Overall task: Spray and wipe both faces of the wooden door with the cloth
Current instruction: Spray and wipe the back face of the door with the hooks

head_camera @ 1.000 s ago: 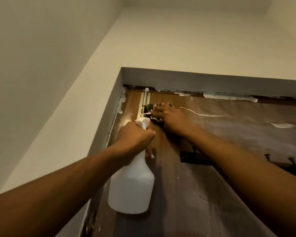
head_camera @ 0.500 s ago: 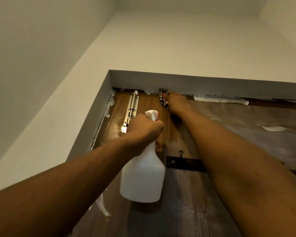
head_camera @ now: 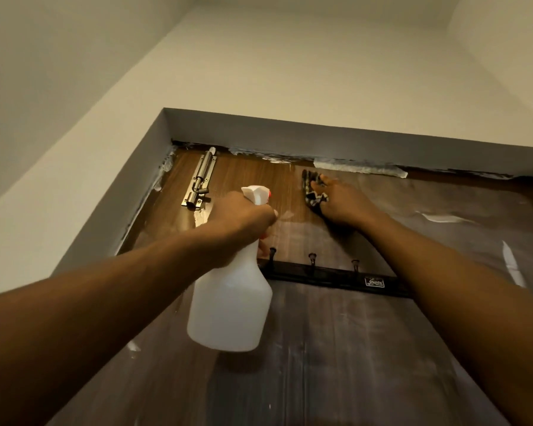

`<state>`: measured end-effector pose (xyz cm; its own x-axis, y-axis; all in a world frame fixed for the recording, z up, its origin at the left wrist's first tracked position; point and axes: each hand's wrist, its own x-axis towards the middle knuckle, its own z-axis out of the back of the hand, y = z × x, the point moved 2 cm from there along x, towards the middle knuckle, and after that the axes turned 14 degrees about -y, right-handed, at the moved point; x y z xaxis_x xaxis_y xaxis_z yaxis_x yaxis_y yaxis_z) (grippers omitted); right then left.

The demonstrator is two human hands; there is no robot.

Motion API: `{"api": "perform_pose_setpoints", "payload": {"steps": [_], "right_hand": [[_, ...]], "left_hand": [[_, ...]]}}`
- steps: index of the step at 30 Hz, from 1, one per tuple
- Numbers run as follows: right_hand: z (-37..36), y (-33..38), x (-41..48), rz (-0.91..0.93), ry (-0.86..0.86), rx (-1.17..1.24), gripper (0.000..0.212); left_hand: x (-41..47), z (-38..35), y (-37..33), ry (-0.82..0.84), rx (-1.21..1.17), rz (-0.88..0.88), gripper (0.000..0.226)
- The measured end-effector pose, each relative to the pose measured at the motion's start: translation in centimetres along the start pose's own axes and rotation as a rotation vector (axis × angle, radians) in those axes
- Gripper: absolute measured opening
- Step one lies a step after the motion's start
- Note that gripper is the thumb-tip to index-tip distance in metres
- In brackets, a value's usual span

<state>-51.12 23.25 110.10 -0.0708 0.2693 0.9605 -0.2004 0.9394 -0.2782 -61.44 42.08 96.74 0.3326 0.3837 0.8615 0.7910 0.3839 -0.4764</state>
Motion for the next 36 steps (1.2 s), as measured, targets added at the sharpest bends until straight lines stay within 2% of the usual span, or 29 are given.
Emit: {"api": "perform_pose_setpoints", "payload": {"steps": [4, 8, 10, 12, 14, 17, 20, 21, 24, 26, 31, 36], "right_hand": [[-1.0, 0.5, 2.5, -0.090, 0.028, 0.005, 0.059], [-1.7, 3.9, 3.0, 0.051, -0.018, 0.052, 0.057], [-1.6, 3.8, 1.8, 0.155, -0.002, 0.101, 0.057], [-0.8, 1.8, 1.0, 0.182, -0.037, 0.109, 0.055], [-0.5, -1.5, 0.5, 0.097, -0.083, 0.089, 0.055], [-1.2, -5.8, 0.4, -0.123, -0.130, 0.024, 0.059], [-1.7, -4.9, 2.0, -0.270, -0.153, 0.076, 0.054], [-1.7, -3.6, 2.8, -0.259, -0.154, 0.106, 0.052], [-1.4, 0.7, 3.7, -0.050, -0.143, 0.095, 0.054], [-1.4, 1.2, 2.0, 0.015, -0.120, 0.187, 0.053], [-2.5, -3.3, -4.1, 0.091, -0.073, 0.213, 0.052], [-1.9, -12.8, -3.2, -0.097, -0.153, 0.043, 0.058]], "left_hand": [[-1.8, -2.6, 0.0, 0.053, -0.039, 0.014, 0.033], [-1.0, -2.9, -0.8, 0.052, -0.035, 0.002, 0.031], [-0.3, -2.6, -1.4, 0.054, -0.020, -0.015, 0.034], [0.7, -2.6, -2.2, 0.059, -0.039, -0.042, 0.036], [1.0, -3.1, -2.4, 0.073, -0.068, -0.046, 0.037], [-0.1, -4.7, -1.2, 0.119, -0.067, -0.012, 0.038], [-1.1, -6.2, -0.9, 0.167, -0.059, 0.010, 0.038], [-0.7, -6.4, -1.2, 0.160, -0.058, 0.003, 0.038], [1.2, -6.1, -3.0, 0.097, -0.051, -0.028, 0.036], [1.9, -6.2, -3.6, 0.074, -0.037, -0.060, 0.035], [2.0, -7.1, -3.1, 0.029, -0.001, -0.070, 0.025], [0.6, -11.2, -3.6, 0.011, 0.005, -0.098, 0.024]]}}
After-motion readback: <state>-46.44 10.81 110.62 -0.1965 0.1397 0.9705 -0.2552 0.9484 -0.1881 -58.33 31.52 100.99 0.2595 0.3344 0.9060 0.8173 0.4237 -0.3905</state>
